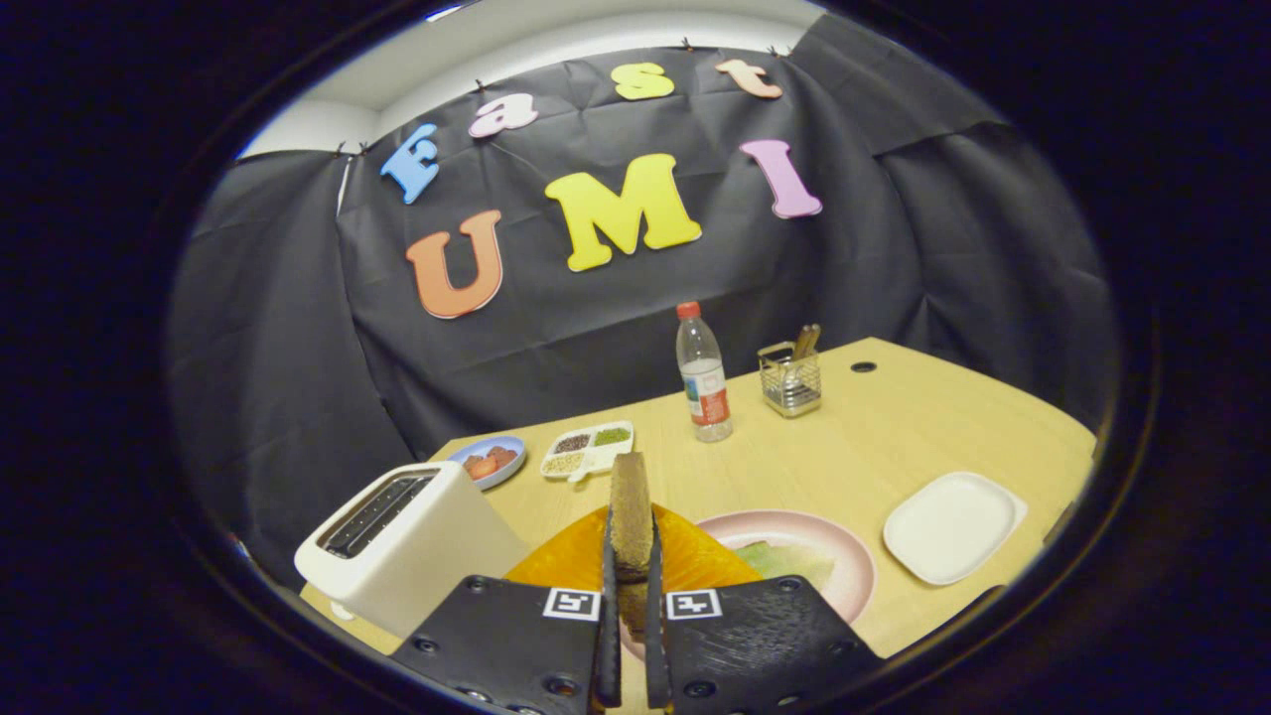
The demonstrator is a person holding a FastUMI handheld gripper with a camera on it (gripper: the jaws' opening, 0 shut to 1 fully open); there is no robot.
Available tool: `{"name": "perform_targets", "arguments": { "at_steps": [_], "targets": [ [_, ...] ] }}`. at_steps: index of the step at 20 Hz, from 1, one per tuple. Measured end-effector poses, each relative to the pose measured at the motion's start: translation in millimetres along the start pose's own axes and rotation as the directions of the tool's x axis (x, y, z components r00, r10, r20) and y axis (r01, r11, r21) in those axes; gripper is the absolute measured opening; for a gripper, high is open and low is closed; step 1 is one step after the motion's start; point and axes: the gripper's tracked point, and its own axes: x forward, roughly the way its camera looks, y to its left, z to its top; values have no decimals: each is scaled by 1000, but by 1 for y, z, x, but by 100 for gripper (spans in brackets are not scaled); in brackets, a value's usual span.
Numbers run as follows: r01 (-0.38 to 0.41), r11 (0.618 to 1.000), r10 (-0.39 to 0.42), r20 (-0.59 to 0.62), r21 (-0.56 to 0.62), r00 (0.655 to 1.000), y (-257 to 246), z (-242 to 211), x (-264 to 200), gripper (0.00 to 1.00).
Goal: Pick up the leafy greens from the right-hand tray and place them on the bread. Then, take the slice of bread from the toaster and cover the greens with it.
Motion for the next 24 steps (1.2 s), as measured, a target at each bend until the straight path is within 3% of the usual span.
{"name": "perform_targets", "arguments": {
  "at_steps": [5,7,12,17,21,23,24],
  "targets": [
    [-37,990,41,-30,140,999,-29,-13,6,10],
    [-14,989,21,-47,147,999,-44,-20,8,9],
    [46,991,-37,-71,124,997,-75,-27,7,27],
    [96,990,-88,-77,100,993,-100,-27,6,55],
    [124,992,-124,27,18,992,-108,5,-7,76],
    [146,988,-140,107,-52,984,-108,29,-24,93],
    [158,983,-143,153,-90,978,-105,42,-33,95]
  ]
}}
